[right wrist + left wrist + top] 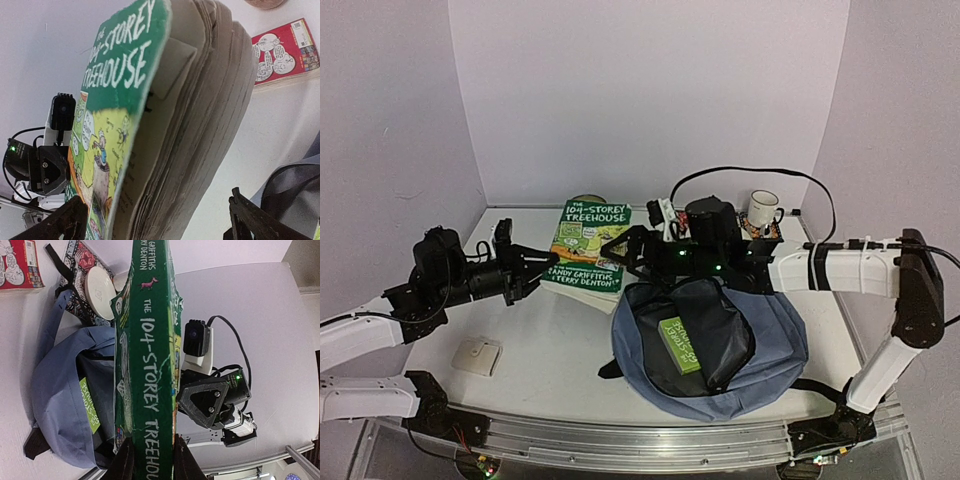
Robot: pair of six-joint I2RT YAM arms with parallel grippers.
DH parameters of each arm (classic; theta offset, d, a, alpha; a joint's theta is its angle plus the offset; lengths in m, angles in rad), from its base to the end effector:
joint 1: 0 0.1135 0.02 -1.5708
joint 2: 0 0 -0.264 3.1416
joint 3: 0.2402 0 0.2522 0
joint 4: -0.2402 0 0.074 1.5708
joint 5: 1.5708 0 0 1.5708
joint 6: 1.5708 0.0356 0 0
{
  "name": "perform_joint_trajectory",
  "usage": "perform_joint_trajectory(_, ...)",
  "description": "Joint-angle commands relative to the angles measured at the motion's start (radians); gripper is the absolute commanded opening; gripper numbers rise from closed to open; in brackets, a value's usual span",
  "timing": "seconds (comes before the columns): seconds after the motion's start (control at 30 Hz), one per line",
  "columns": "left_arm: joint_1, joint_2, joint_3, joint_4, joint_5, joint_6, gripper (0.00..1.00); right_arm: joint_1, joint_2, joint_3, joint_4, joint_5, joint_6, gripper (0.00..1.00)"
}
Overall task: Pack the student bag
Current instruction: Pass from the left arm to the right
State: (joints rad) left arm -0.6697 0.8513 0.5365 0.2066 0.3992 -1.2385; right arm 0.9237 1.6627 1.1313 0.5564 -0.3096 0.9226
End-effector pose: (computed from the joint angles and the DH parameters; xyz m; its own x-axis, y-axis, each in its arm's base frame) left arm 0.1511 -0.1373 0.2817 -0.8547 -0.4342 -0.2846 0.2054 0.2208 -0.9535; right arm 0.2287 0.3206 0.3067 -0.7431 0.2761 -0.6096 -0.5817 0.1841 0.7923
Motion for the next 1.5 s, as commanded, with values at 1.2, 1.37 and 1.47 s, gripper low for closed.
perform_joint_trajectory(1.2,-0.012,0.095,-0.054,0.525,-0.155,-0.045,0.03,0.026,-0.017,-0.160,0.582,-0.107,0.214,0.08)
perform_joint_trajectory(1.37,-0.007,0.104,-0.093,0.500,-0.145,0.013,0.31,0.013,-0.035,-0.185,0.573,-0.119,0.189,0.00)
perform_joint_trajectory(1.47,0.029,0.124,-0.086,0.441,-0.101,0.052,0.46,0.000,-0.058,-0.196,0.531,-0.144,0.157,0.00)
